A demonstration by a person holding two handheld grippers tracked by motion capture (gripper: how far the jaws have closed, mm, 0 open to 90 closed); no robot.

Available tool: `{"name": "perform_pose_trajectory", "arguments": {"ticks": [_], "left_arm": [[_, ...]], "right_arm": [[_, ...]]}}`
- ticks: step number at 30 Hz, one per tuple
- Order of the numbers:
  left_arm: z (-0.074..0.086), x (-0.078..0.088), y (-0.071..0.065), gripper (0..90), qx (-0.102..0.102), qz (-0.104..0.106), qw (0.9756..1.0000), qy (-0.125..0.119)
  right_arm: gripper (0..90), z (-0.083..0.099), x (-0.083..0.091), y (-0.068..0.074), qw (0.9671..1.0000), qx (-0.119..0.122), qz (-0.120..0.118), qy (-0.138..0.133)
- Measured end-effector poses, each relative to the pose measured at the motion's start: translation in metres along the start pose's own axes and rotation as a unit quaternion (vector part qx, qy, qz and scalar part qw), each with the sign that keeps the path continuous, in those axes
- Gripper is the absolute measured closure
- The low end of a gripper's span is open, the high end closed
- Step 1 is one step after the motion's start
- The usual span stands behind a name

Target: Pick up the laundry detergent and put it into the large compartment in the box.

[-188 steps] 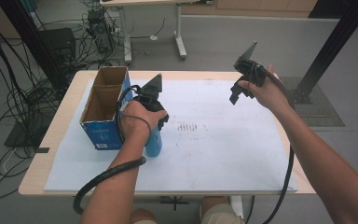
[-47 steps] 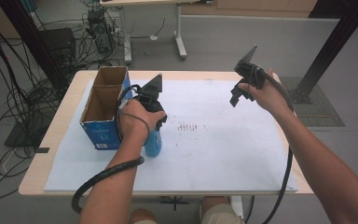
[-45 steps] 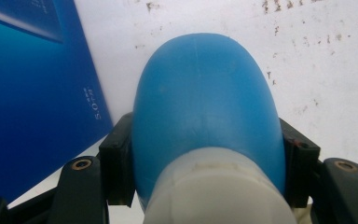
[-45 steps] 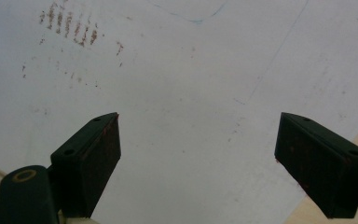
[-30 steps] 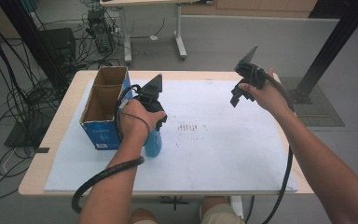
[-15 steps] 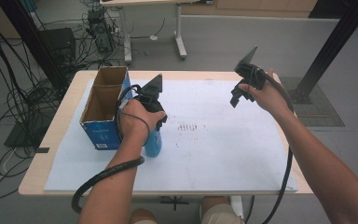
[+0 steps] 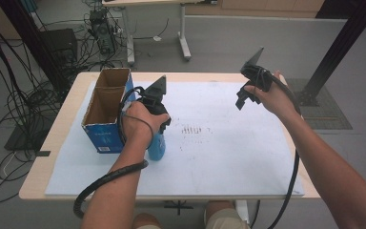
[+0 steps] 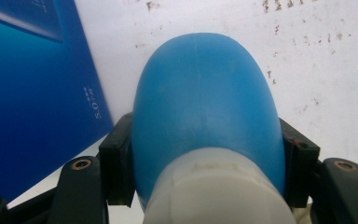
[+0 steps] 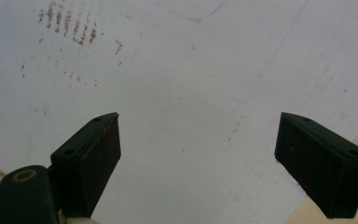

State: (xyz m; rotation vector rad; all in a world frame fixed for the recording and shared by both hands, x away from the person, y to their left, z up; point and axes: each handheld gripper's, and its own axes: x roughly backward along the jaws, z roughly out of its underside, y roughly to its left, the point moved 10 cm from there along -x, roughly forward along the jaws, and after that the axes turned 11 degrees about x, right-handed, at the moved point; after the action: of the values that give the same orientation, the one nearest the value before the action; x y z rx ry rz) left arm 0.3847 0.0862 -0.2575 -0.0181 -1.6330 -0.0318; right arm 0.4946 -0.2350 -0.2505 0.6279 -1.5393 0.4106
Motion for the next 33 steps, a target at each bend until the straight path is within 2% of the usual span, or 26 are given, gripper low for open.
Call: {"name": "perform_pose_trajectory", "arguments": {"ticks": [6,9,12,16,21,27,29,33], "left_arm": [[0.0,0.001,0.0,37.3,-0.002,0.0,1.0,0.004],[-0.001,0.004,0.0,37.3,0.001,0.008,0.9999,0.006],[0.0,0.011,-0.003,37.3,-0.006,0.007,0.9999,0.008],[0.0,0.028,-0.006,37.3,-0.014,0.008,0.9999,0.004],[-0.001,0.067,-0.008,37.3,-0.026,0.013,0.9996,-0.006],[-0.007,0.129,-0.012,37.3,-0.041,0.007,0.9988,-0.025],[-0.011,0.15,-0.01,37.3,-0.041,0.005,0.9986,-0.032],[-0.017,0.182,-0.003,37.3,-0.037,0.005,0.9984,-0.043]], "right_arm": [[14.2,0.0,0.0,0.001,1.0,0.002,0.0,-0.001],[14.2,0.0,-0.001,0.001,1.0,0.003,-0.001,-0.001],[14.2,0.001,-0.001,0.001,1.0,0.002,-0.001,0.0],[14.2,0.002,0.001,0.001,1.0,0.001,-0.001,-0.004],[14.2,0.003,0.004,0.001,1.0,0.0,0.001,-0.006],[14.2,0.002,0.003,0.003,1.0,0.003,0.001,-0.004],[14.2,0.001,0.003,0.005,1.0,0.005,0.001,-0.003],[14.2,0.001,0.005,0.007,0.9999,0.009,0.001,-0.003]]}}
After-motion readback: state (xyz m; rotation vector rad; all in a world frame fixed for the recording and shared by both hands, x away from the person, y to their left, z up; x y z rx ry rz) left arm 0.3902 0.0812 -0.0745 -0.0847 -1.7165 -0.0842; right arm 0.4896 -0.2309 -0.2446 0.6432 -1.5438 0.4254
